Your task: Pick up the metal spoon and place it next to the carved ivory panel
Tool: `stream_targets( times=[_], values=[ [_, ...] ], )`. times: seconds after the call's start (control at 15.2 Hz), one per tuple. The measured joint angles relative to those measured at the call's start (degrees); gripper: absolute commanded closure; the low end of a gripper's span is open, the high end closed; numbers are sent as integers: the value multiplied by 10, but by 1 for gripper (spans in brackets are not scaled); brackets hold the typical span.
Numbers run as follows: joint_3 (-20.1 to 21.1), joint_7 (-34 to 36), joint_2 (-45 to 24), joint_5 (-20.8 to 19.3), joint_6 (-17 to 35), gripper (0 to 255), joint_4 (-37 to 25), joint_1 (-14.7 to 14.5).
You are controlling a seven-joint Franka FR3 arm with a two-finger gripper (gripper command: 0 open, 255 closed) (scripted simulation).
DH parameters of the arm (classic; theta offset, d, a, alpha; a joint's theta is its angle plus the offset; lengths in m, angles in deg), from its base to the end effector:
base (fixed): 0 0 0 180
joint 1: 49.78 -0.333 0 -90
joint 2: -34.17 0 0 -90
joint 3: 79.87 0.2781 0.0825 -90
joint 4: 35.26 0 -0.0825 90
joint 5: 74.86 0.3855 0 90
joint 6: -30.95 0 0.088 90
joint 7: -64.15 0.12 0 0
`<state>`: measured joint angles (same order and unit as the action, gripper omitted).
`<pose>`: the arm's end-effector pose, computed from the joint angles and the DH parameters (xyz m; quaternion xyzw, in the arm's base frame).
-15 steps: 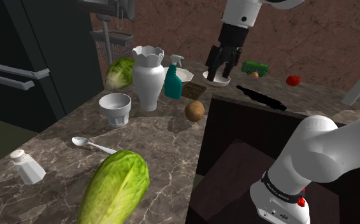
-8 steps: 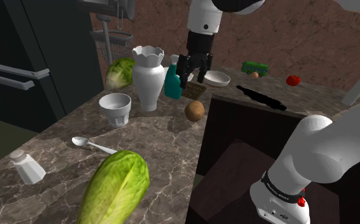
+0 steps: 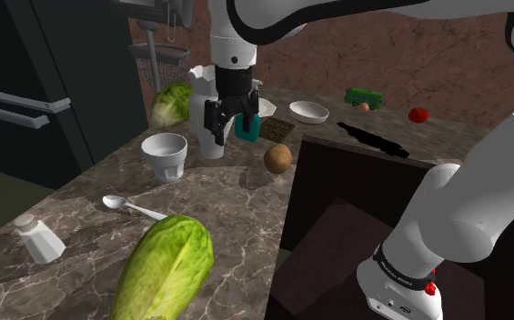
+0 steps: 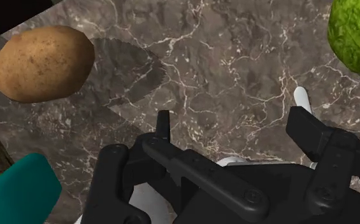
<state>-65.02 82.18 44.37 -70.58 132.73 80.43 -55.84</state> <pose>0.4690 0.1916 0.4693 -0.9992 -0.0134 0.0376 0.0012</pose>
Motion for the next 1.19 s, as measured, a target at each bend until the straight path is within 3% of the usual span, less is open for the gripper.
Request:
stream_targets(
  times=[0.26, 0.73, 0.99, 1.19],
  values=[
    [26, 31, -98, -32, 7, 0, -69, -16],
    [51, 77, -271, -99, -26, 0, -229, -63],
    [55, 99, -373, -135, -54, 0, -331, -105],
    [51, 105, -466, -161, -99, 0, -451, -144]
  ],
)
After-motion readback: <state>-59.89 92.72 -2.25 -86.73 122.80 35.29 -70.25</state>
